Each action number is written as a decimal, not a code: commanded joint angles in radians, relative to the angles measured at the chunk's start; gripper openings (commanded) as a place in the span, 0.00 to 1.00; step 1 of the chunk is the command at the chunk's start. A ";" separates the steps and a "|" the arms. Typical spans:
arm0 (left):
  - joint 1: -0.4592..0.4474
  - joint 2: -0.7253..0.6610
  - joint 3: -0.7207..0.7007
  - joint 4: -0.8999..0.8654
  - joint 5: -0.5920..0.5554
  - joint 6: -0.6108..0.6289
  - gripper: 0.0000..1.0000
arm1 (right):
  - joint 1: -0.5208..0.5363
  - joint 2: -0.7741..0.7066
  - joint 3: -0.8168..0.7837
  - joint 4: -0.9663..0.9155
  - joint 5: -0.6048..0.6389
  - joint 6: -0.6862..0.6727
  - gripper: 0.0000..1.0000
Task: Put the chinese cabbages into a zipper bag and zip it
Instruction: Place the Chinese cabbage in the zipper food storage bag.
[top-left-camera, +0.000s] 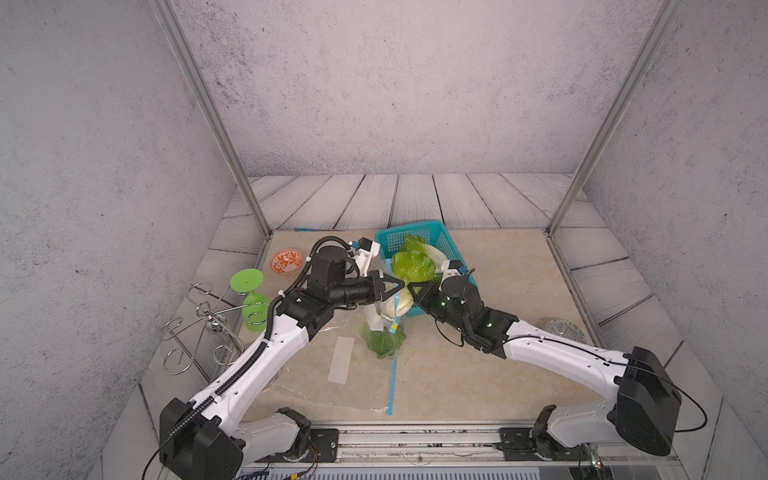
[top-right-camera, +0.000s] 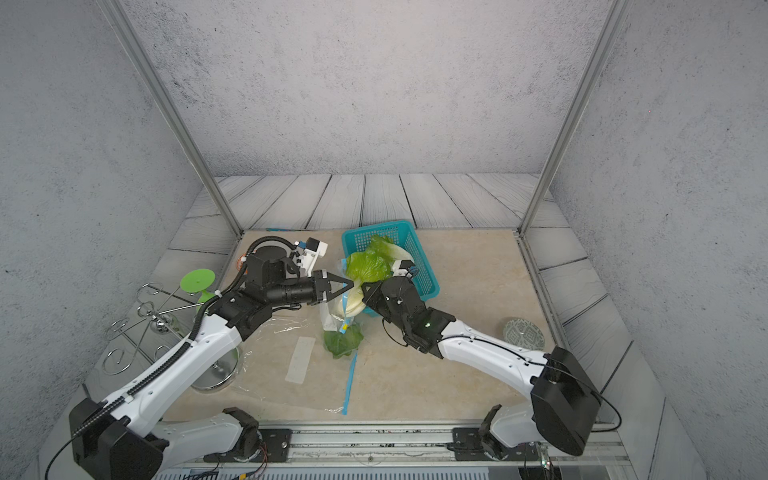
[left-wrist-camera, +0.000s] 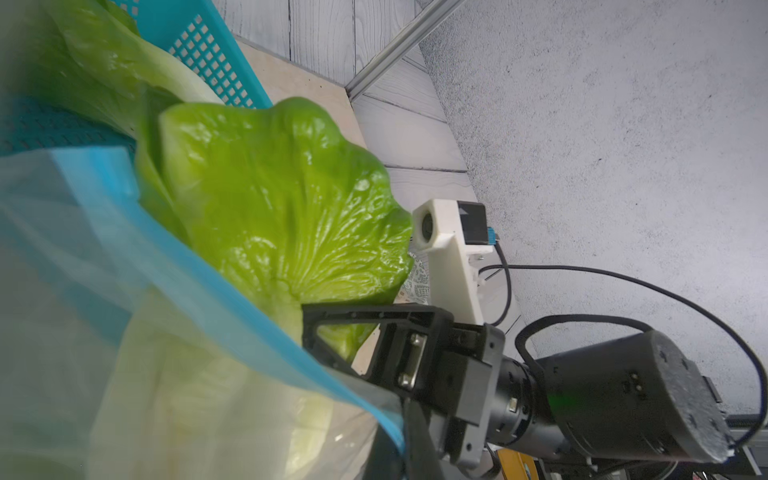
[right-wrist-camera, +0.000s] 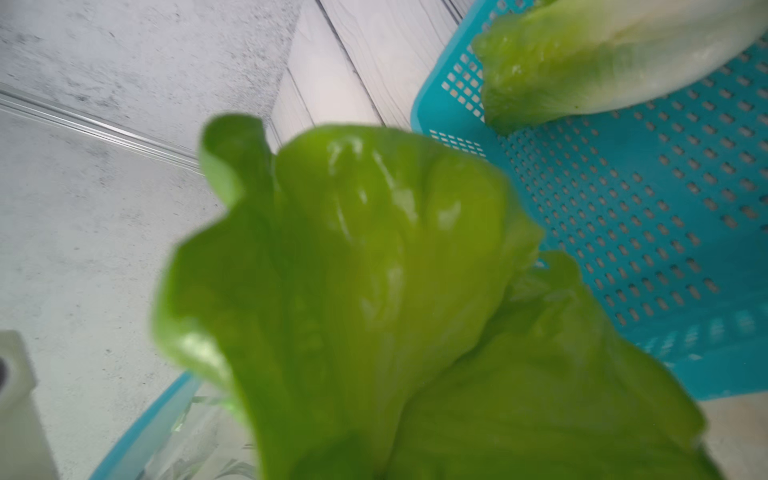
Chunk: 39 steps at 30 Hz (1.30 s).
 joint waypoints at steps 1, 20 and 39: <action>0.001 0.017 -0.012 0.028 0.085 0.049 0.00 | 0.005 -0.027 0.002 0.021 0.052 -0.009 0.15; -0.033 0.010 -0.044 -0.035 0.108 0.277 0.06 | -0.070 -0.067 0.128 -0.030 -0.092 0.143 0.07; 0.070 0.017 -0.133 0.154 0.040 0.242 0.06 | 0.016 0.017 0.165 -0.219 -0.196 -0.006 0.30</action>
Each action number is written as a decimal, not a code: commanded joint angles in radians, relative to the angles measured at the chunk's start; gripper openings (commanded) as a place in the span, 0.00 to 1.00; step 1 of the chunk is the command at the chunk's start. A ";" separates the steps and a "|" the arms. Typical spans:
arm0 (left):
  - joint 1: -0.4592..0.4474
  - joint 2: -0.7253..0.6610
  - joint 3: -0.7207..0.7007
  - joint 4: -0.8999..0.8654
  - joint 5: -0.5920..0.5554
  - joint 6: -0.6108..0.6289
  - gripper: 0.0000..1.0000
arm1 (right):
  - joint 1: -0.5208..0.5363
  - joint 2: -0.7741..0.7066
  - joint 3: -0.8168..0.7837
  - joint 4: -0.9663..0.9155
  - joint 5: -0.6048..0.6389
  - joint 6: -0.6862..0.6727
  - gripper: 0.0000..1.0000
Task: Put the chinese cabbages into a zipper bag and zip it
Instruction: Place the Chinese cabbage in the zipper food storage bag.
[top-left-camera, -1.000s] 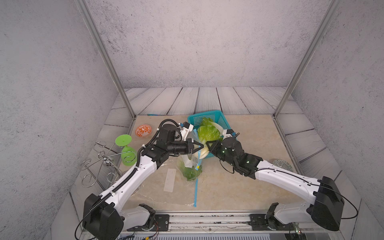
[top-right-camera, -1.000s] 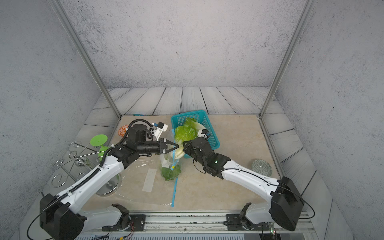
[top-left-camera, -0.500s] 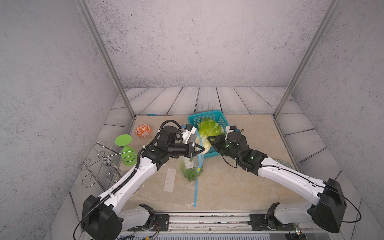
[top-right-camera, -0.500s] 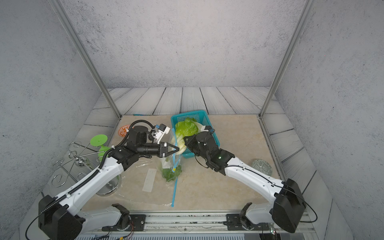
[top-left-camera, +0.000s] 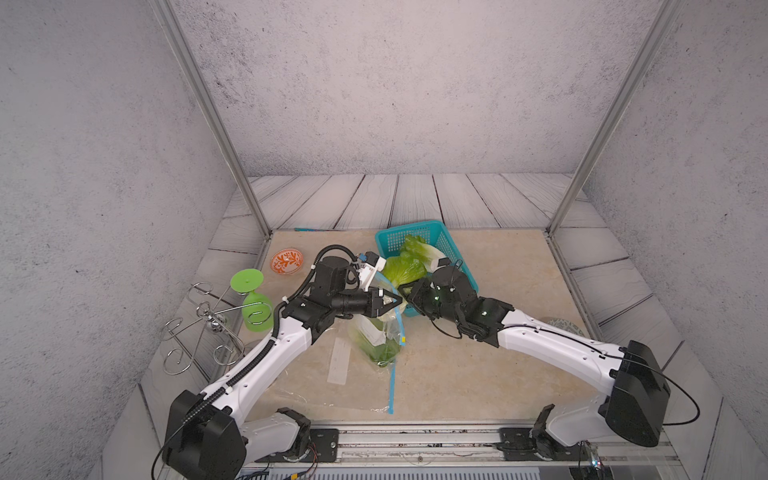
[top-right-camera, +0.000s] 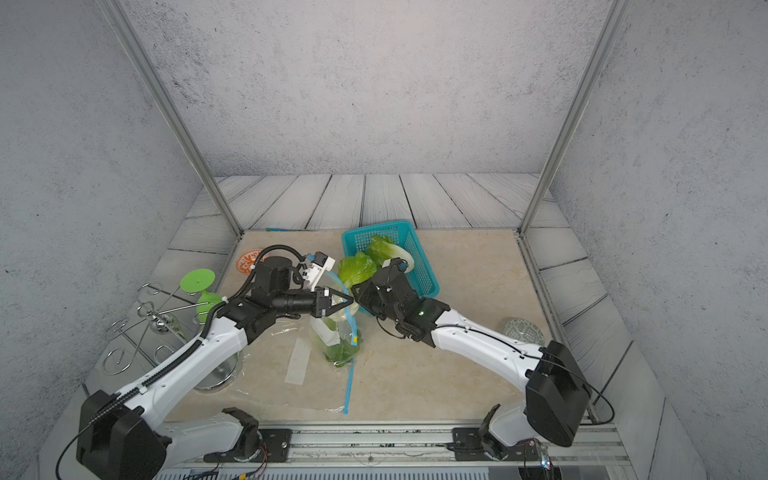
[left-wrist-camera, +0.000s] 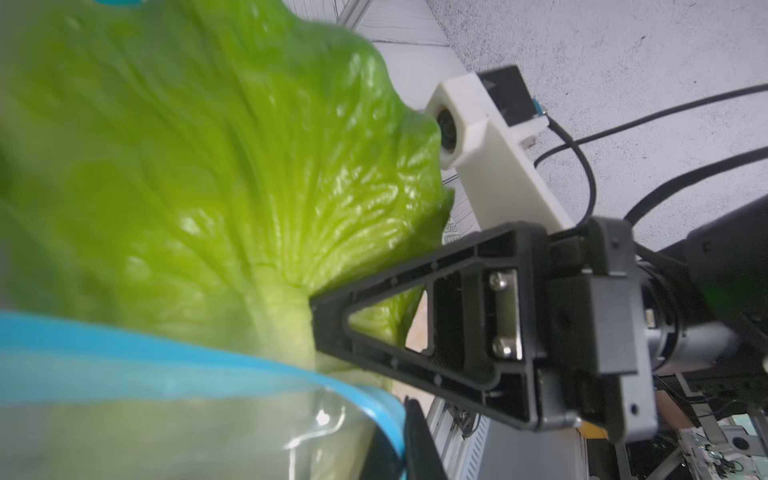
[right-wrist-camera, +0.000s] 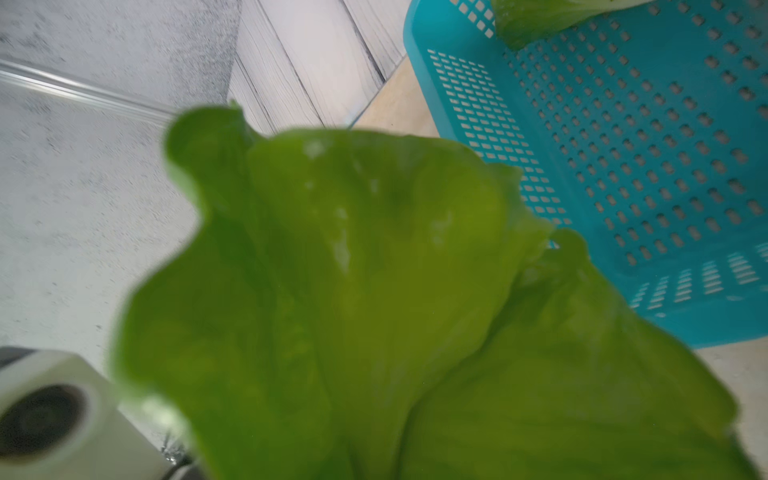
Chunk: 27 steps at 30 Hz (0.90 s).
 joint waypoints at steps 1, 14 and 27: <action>0.020 0.002 -0.013 0.132 -0.047 -0.052 0.06 | 0.015 -0.044 0.008 -0.001 -0.059 -0.056 0.31; 0.020 -0.026 0.021 0.224 -0.054 -0.126 0.06 | 0.108 -0.077 -0.092 0.156 0.011 -0.422 0.15; 0.053 -0.059 0.014 0.181 -0.025 -0.029 0.06 | 0.125 -0.113 -0.004 -0.076 -0.095 -0.807 0.41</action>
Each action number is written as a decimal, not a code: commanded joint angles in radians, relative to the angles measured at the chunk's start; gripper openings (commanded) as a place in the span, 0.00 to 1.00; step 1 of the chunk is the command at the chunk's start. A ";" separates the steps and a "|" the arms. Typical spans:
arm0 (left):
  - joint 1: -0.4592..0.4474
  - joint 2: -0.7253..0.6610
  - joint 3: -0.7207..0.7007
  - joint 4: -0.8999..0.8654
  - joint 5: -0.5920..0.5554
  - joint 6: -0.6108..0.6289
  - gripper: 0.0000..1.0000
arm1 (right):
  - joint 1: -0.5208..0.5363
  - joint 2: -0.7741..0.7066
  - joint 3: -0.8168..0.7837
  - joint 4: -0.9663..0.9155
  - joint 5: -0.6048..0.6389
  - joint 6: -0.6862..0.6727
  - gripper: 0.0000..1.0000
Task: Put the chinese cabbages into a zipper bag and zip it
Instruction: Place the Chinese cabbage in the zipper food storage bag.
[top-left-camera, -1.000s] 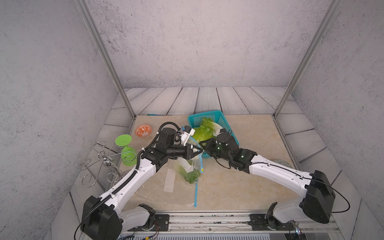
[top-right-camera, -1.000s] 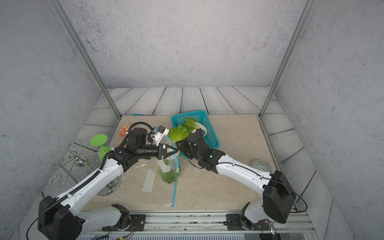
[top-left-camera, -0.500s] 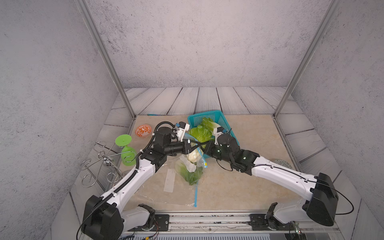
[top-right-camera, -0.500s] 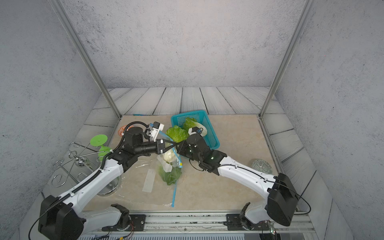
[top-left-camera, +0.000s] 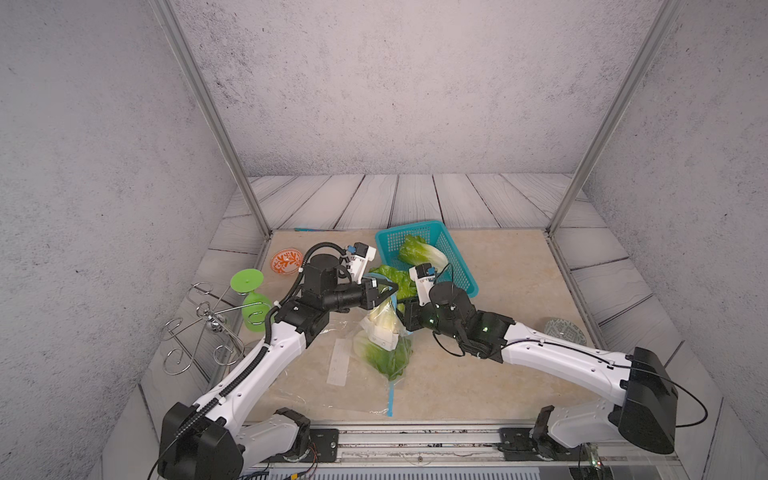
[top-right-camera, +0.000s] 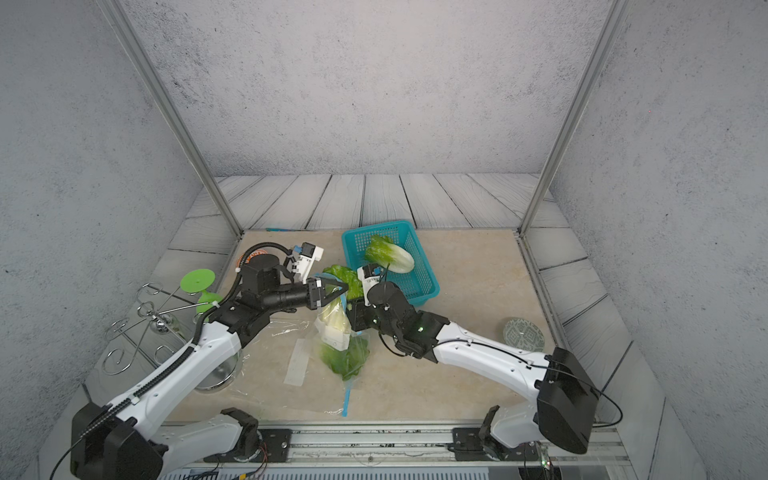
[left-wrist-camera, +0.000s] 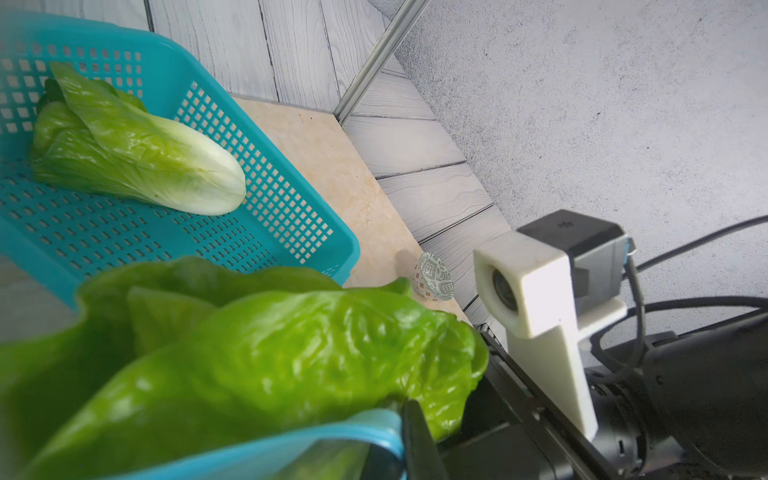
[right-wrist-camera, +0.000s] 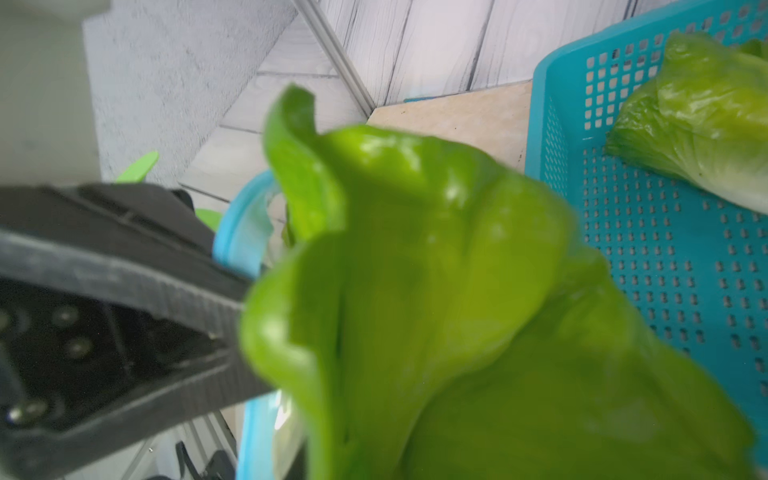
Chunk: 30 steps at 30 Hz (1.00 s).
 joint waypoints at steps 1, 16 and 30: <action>0.020 -0.004 0.030 0.077 0.008 0.042 0.06 | 0.022 -0.058 0.070 -0.132 -0.139 -0.165 0.44; 0.026 -0.094 -0.103 0.358 0.064 0.120 0.00 | -0.061 -0.126 0.242 -0.364 -0.384 -0.134 0.70; 0.027 -0.045 -0.090 0.370 0.044 0.054 0.00 | -0.302 -0.384 0.039 -0.382 -0.306 0.165 0.59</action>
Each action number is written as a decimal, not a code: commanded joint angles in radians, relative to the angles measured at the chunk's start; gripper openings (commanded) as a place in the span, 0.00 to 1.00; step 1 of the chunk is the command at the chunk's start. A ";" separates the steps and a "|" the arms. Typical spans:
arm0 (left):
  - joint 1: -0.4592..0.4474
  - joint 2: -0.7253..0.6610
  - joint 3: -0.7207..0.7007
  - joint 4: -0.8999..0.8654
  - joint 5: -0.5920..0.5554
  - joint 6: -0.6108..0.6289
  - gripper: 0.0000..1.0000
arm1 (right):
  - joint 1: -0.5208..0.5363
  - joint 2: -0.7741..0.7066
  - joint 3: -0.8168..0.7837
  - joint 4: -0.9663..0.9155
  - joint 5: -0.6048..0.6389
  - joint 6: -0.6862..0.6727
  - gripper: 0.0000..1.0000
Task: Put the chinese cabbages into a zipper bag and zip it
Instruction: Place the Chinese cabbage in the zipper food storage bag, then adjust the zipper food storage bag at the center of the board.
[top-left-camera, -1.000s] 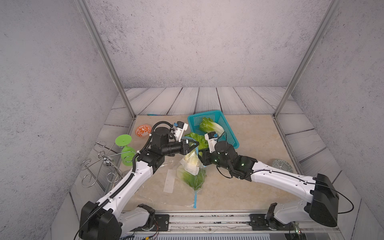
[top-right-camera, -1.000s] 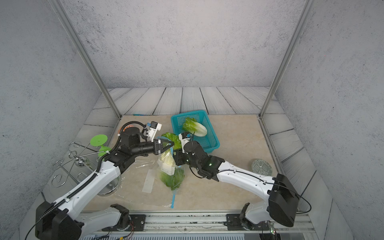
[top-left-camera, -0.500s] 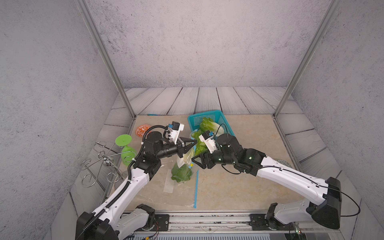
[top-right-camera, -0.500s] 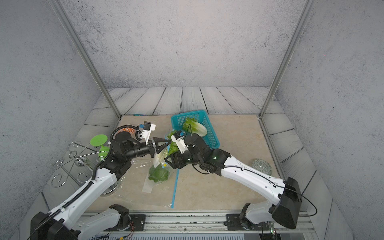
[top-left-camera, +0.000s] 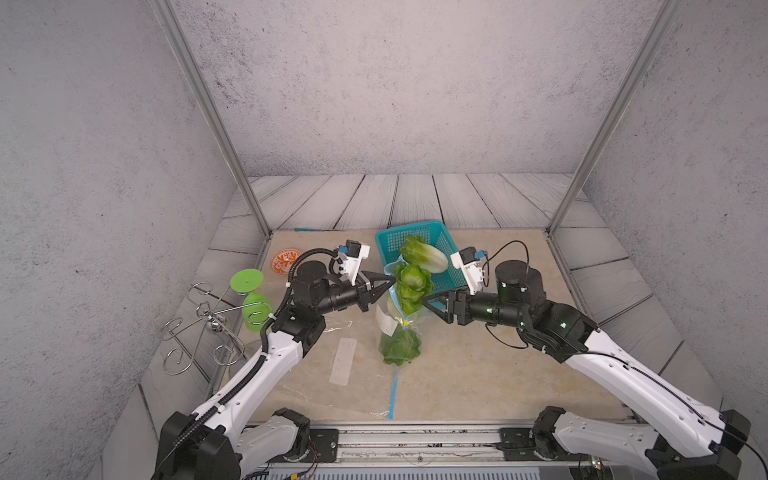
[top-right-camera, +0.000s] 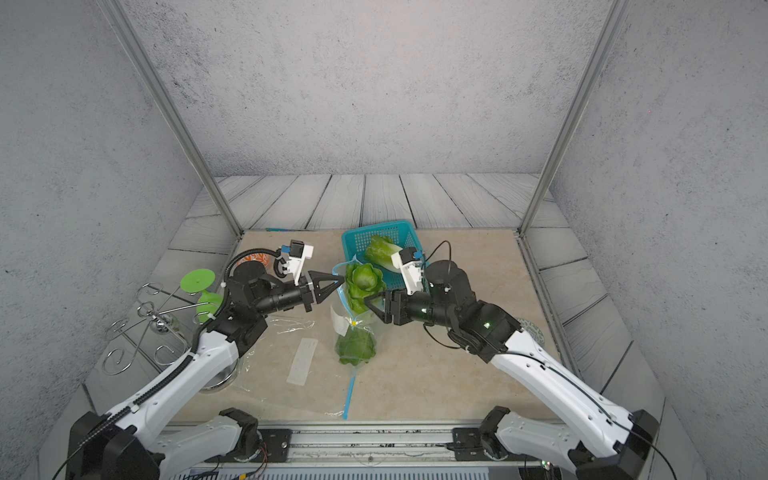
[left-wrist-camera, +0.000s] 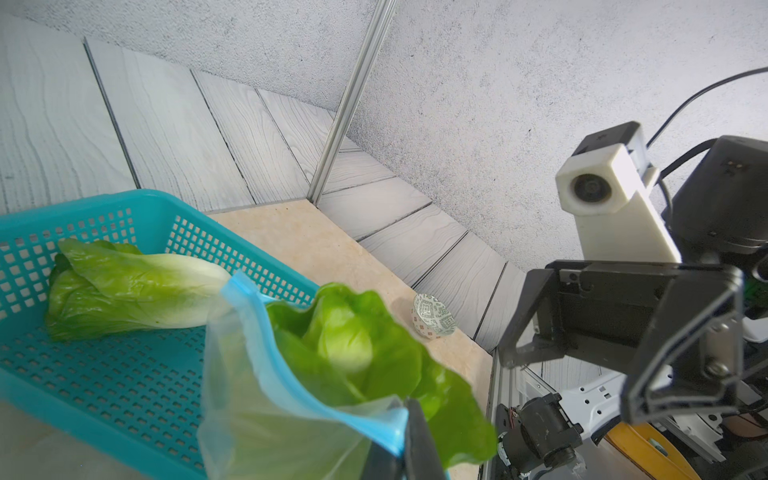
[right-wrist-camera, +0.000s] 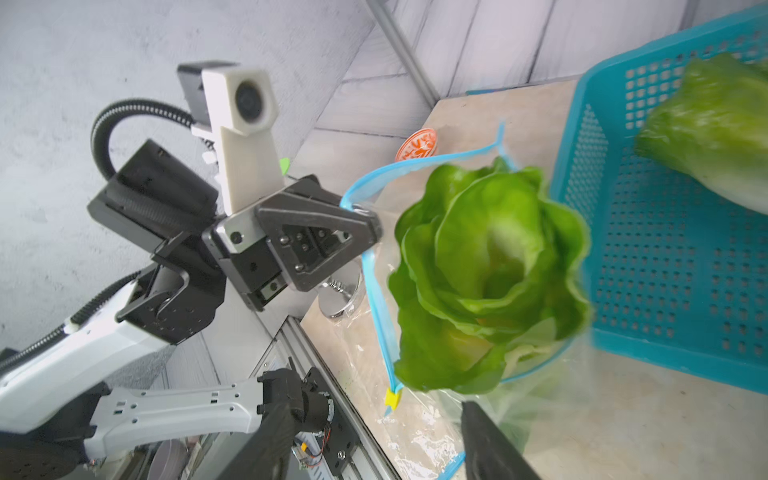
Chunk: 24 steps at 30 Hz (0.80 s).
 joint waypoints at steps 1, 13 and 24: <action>0.005 0.005 0.019 0.048 -0.003 -0.019 0.00 | -0.074 -0.039 -0.034 -0.055 0.070 0.124 0.54; 0.002 0.010 0.008 0.052 0.014 -0.050 0.00 | -0.153 0.221 0.024 -0.056 -0.099 0.202 0.46; 0.001 0.011 0.004 0.057 0.014 -0.059 0.00 | -0.128 0.318 0.037 -0.016 -0.139 0.212 0.43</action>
